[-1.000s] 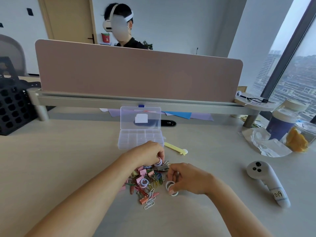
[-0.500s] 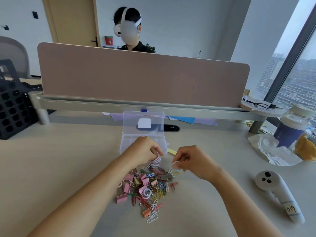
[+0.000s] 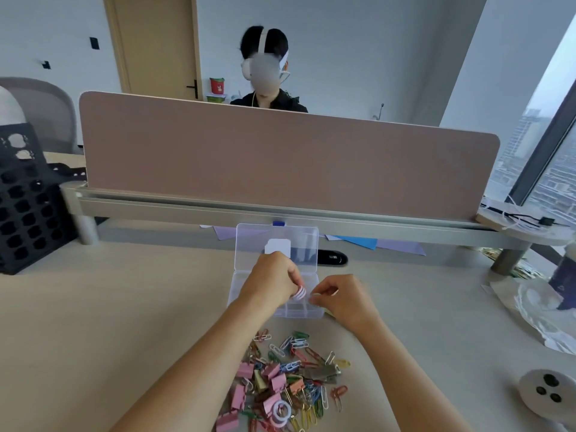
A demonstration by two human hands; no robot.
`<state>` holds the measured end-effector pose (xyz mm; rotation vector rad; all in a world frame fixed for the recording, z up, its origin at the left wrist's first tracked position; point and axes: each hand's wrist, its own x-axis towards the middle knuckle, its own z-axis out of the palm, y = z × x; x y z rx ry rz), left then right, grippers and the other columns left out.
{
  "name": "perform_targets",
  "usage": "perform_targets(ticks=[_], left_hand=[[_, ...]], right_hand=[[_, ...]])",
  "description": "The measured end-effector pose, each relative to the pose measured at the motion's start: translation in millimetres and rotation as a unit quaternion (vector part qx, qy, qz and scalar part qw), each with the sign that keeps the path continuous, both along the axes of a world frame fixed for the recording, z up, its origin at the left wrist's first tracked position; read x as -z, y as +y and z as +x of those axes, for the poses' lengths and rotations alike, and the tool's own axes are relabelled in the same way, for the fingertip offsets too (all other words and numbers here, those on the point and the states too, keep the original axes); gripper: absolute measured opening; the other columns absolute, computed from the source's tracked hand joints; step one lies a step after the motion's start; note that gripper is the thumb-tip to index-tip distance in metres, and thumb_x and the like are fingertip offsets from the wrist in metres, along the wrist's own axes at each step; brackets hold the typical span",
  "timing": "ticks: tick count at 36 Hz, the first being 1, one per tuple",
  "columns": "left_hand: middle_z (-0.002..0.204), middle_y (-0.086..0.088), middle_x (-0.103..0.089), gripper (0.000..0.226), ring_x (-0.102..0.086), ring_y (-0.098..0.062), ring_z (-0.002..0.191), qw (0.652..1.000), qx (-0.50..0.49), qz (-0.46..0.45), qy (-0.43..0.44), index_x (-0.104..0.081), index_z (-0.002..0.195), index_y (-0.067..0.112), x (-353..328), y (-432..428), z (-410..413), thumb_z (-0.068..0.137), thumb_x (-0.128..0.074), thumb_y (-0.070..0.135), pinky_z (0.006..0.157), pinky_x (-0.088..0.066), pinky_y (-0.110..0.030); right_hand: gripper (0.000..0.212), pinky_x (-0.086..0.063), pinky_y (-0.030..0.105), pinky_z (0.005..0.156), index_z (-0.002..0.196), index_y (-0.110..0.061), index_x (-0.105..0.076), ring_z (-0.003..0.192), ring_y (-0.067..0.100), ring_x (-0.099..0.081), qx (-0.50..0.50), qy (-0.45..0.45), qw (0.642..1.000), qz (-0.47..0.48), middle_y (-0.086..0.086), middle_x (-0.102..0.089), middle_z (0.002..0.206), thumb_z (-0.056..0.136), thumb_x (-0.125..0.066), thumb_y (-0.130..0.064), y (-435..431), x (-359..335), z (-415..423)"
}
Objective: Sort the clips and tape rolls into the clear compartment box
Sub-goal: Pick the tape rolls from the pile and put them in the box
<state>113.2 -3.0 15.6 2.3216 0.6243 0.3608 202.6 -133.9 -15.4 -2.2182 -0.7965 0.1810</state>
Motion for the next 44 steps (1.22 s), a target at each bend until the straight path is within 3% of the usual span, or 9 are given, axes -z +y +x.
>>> perform_targets(ticks=[3,8,13,19,24,33,37,41,44], left_hand=[[0.068,0.008,-0.065,0.023,-0.057,-0.006,0.058,1.000,0.002,0.016,0.024,-0.078,0.073,0.021,-1.1,-0.7,5.5,0.077,-0.065,0.002,0.046,-0.038,-0.014],[0.083,0.001,-0.068,0.025,-0.059,-0.015,0.073,0.998,0.028,0.029,0.051,-0.078,0.089,0.016,-9.2,-2.6,12.5,0.082,-0.060,0.000,0.053,-0.041,-0.018],[0.082,-0.001,-0.073,0.025,-0.063,-0.017,0.072,0.997,0.038,0.042,0.055,-0.079,0.084,0.016,-7.6,-6.7,16.8,0.079,-0.061,-0.001,0.056,-0.041,-0.019],[0.088,-0.004,-0.073,0.025,-0.068,-0.017,0.075,0.995,0.049,0.055,0.063,-0.079,0.081,0.017,-4.2,-14.0,19.8,0.078,-0.063,-0.001,0.061,-0.048,-0.023],[0.088,-0.005,-0.072,0.026,-0.064,-0.019,0.073,0.993,0.065,0.075,0.070,-0.079,0.077,0.018,0.2,-24.2,25.1,0.075,-0.063,-0.003,0.065,-0.051,-0.027],[0.097,-0.007,-0.068,0.023,-0.058,-0.020,0.073,0.987,0.089,0.070,0.114,-0.076,0.092,0.011,-6.0,-26.9,31.0,0.070,-0.084,0.014,0.065,-0.043,-0.028],[0.099,-0.005,-0.068,0.025,-0.061,-0.020,0.077,0.988,0.083,0.052,0.118,-0.075,0.088,0.015,-8.9,-23.1,28.7,0.066,-0.087,0.017,0.065,-0.044,-0.027],[0.089,0.002,-0.067,0.016,-0.063,-0.017,0.077,0.994,0.061,0.034,0.084,-0.070,0.071,0.025,-4.1,-13.8,15.1,0.070,-0.086,0.023,0.063,-0.043,-0.023],[0.072,0.010,-0.059,0.009,-0.059,-0.012,0.071,0.996,0.059,0.034,0.052,-0.072,0.078,0.020,0.1,-4.0,-6.6,0.079,-0.076,0.013,0.053,-0.038,-0.018]], right_hand=[[0.012,-0.041,0.008,0.054,0.083,-0.025,-0.072,0.069,0.003,-0.061,-0.010,-0.021,1.000,-0.012,-0.010,-0.068,0.076,0.073,-0.078,-0.029,-1.3,2.6,3.3],[0.007,-0.039,0.008,0.057,0.083,-0.025,-0.073,0.072,0.001,-0.059,-0.008,-0.044,0.999,-0.001,-0.012,-0.068,0.080,0.077,-0.076,-0.027,-5.2,4.6,7.7],[0.007,-0.035,0.005,0.053,0.073,-0.026,-0.071,0.065,-0.003,-0.053,0.004,-0.052,0.999,-0.001,-0.015,-0.062,0.072,0.079,-0.073,-0.021,-9.2,8.5,10.7],[0.007,-0.034,0.007,0.056,0.081,-0.023,-0.072,0.069,-0.003,-0.052,-0.005,-0.068,0.998,0.001,-0.011,-0.064,0.082,0.083,-0.066,-0.020,-9.8,10.6,13.3],[0.011,-0.039,0.005,0.058,0.081,-0.022,-0.071,0.070,-0.004,-0.055,0.004,-0.049,0.998,0.033,-0.013,-0.065,0.078,0.084,-0.063,-0.016,-12.4,10.6,16.4],[0.011,-0.041,0.010,0.063,0.080,-0.022,-0.072,0.075,0.001,-0.060,-0.010,-0.032,0.997,0.064,-0.010,-0.069,0.078,0.083,-0.064,-0.015,-16.1,11.2,19.8],[0.013,-0.042,0.011,0.062,0.076,-0.024,-0.072,0.072,0.000,-0.060,-0.023,-0.022,0.997,0.065,-0.010,-0.070,0.076,0.080,-0.066,-0.013,-16.2,9.4,18.6],[0.011,-0.040,0.009,0.061,0.074,-0.025,-0.073,0.069,-0.003,-0.059,-0.049,-0.017,0.998,0.038,-0.011,-0.070,0.074,0.078,-0.068,-0.016,-19.0,7.7,14.1],[0.010,-0.039,0.010,0.061,0.077,-0.025,-0.074,0.065,-0.006,-0.056,-0.109,-0.009,0.994,0.006,-0.012,-0.069,0.076,0.079,-0.069,-0.016,-19.4,1.6,3.3]])
